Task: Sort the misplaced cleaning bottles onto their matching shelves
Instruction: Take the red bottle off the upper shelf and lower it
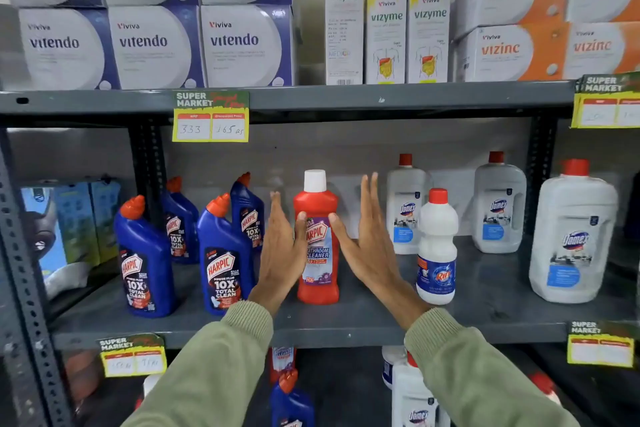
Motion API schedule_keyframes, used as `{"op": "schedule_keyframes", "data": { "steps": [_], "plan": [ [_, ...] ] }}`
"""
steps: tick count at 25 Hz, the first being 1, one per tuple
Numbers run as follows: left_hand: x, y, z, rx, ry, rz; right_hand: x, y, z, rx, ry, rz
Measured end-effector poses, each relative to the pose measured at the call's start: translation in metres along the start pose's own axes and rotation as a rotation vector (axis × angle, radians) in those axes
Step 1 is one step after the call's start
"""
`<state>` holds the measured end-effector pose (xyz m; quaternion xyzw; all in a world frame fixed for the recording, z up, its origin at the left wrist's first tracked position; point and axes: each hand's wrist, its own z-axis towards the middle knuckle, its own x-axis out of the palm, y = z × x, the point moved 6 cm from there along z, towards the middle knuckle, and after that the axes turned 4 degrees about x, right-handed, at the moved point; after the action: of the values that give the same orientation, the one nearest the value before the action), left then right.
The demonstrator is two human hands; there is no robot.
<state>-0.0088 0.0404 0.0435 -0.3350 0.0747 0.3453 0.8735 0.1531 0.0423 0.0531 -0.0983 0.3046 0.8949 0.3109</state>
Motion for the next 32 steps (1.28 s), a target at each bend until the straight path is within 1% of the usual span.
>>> {"op": "schedule_keyframes", "data": {
  "steps": [1,3,5,6,8,12,15,19,22,24,28,32],
  "plan": [
    [0.007,0.011,0.000,-0.085,0.017,-0.125,0.011,-0.009,-0.002,0.103,0.068,0.109],
    [0.018,0.032,-0.003,-0.243,0.066,-0.255,0.037,-0.025,-0.008,0.278,0.231,0.274],
    [0.026,0.047,-0.008,-0.321,0.091,-0.313,0.057,-0.039,-0.016,0.362,0.287,0.281],
    [0.025,0.048,-0.010,-0.329,0.093,-0.346,0.060,-0.040,-0.019,0.381,0.276,0.308],
    [0.021,0.047,-0.008,-0.301,0.082,-0.367,0.057,-0.041,-0.021,0.388,0.238,0.363],
    [0.018,0.037,-0.010,-0.248,0.086,-0.370,0.047,-0.041,-0.026,0.398,0.190,0.342],
    [0.013,0.026,-0.021,-0.236,0.069,-0.396,0.037,-0.033,-0.035,0.405,0.188,0.361],
    [-0.002,0.010,-0.049,-0.231,0.059,-0.439,0.013,-0.011,-0.062,0.362,0.187,0.391],
    [-0.016,-0.003,-0.082,-0.151,0.012,-0.505,-0.004,0.005,-0.094,0.309,0.178,0.434],
    [-0.020,-0.004,-0.104,-0.128,0.003,-0.547,-0.008,0.010,-0.116,0.295,0.189,0.447],
    [-0.002,0.030,-0.161,-0.252,0.041,-0.556,0.004,-0.011,-0.173,0.359,0.267,0.432],
    [0.035,0.085,-0.223,-0.355,0.109,-0.488,0.040,-0.060,-0.232,0.443,0.359,0.391]
  ]
}}
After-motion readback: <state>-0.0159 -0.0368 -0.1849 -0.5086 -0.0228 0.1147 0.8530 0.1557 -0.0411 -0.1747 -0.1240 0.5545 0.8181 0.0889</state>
